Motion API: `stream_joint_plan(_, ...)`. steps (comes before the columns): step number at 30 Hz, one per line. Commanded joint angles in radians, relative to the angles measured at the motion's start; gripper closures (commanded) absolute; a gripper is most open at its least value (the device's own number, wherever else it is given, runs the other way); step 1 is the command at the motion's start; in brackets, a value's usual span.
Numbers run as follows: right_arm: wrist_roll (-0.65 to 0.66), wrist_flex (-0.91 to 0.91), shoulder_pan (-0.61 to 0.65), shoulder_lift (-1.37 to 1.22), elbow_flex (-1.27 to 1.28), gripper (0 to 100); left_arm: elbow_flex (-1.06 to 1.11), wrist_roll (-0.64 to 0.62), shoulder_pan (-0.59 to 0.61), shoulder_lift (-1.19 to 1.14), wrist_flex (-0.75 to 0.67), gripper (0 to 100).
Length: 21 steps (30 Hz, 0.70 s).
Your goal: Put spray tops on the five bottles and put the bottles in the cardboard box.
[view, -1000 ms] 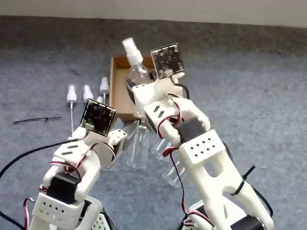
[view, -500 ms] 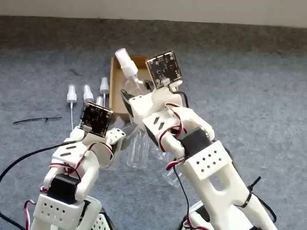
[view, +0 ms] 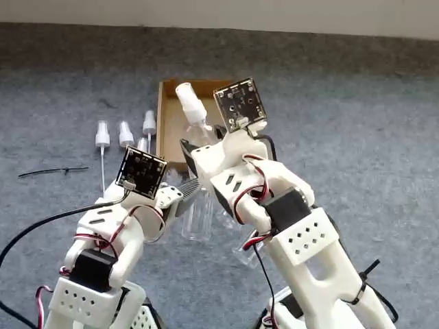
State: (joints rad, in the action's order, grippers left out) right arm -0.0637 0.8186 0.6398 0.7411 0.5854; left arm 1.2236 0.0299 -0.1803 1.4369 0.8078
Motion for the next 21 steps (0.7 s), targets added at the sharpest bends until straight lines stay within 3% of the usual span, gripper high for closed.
stream_joint_plan(1,-0.005,0.054,0.005,0.033,-0.051,99.5,-0.004,0.005,0.064,0.008,-0.046,72)
stream_joint_plan(8,0.041,0.067,0.004,0.022,-0.050,99.5,-0.005,0.005,0.058,0.018,-0.046,72)
stream_joint_plan(14,0.043,-0.182,-0.084,-0.088,-0.056,99.5,-0.018,0.006,-0.012,0.021,0.000,72)
stream_joint_plan(21,0.043,-0.496,-0.143,-0.501,-0.297,99.5,-0.018,0.006,0.174,0.012,-0.046,72)
